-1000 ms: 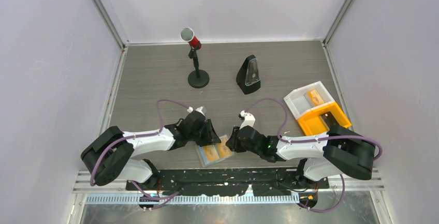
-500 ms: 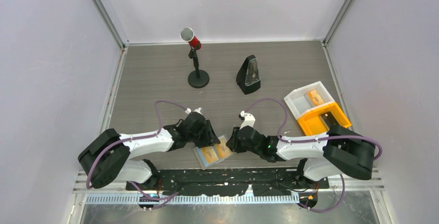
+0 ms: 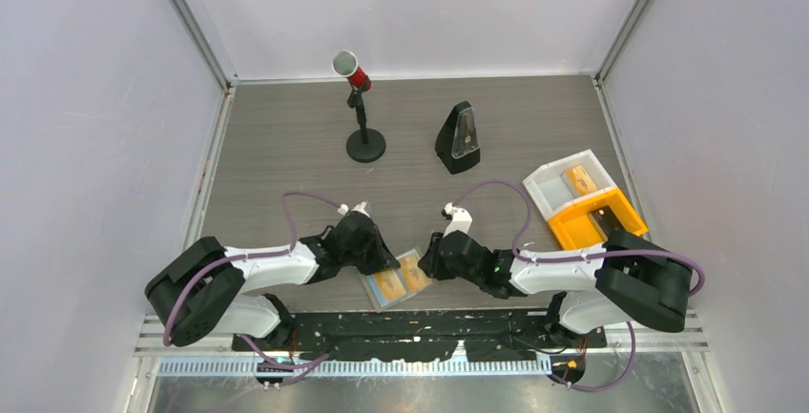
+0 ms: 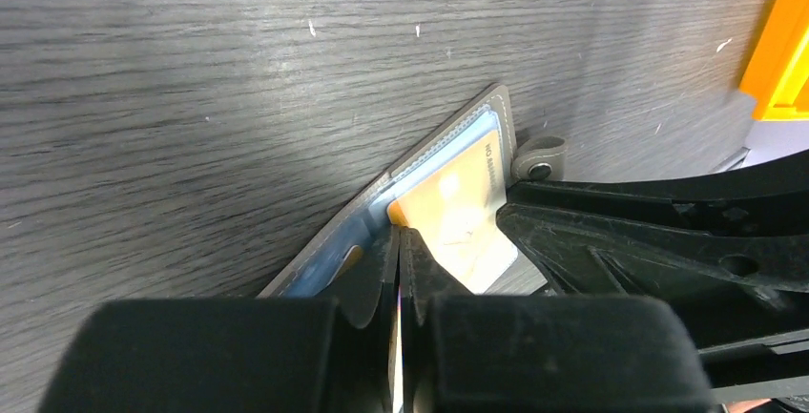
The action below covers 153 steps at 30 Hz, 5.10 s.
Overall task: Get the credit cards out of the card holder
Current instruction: Remove the credit card from the card holder.
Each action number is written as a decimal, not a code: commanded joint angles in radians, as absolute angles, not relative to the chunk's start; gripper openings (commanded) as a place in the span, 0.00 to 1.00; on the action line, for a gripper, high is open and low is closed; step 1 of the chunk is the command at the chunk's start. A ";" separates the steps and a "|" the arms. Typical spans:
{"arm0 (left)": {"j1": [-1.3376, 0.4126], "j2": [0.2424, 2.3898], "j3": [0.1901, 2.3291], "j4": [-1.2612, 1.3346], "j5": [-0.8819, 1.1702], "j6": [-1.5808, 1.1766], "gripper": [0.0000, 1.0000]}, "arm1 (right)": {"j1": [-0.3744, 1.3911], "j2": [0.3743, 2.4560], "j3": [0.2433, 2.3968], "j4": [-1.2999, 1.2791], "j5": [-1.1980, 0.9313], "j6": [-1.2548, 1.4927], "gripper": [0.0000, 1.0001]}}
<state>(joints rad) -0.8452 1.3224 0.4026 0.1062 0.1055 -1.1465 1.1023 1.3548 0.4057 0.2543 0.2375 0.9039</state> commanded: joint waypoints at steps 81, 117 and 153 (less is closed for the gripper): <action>-0.844 1.060 0.519 -0.204 0.166 -0.905 0.36 | 1.082 1.171 0.443 0.026 0.227 0.779 0.29; -0.931 1.416 0.453 0.234 0.160 -1.002 0.40 | 1.078 1.172 0.334 0.097 0.203 0.833 0.24; -0.937 1.413 0.402 0.316 0.170 -1.093 0.29 | 1.078 1.158 0.321 0.108 0.204 0.847 0.24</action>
<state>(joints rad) -0.9321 1.3972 0.4179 0.2745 0.1699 -1.0950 1.0824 1.1728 0.3309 0.1150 0.1921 0.8413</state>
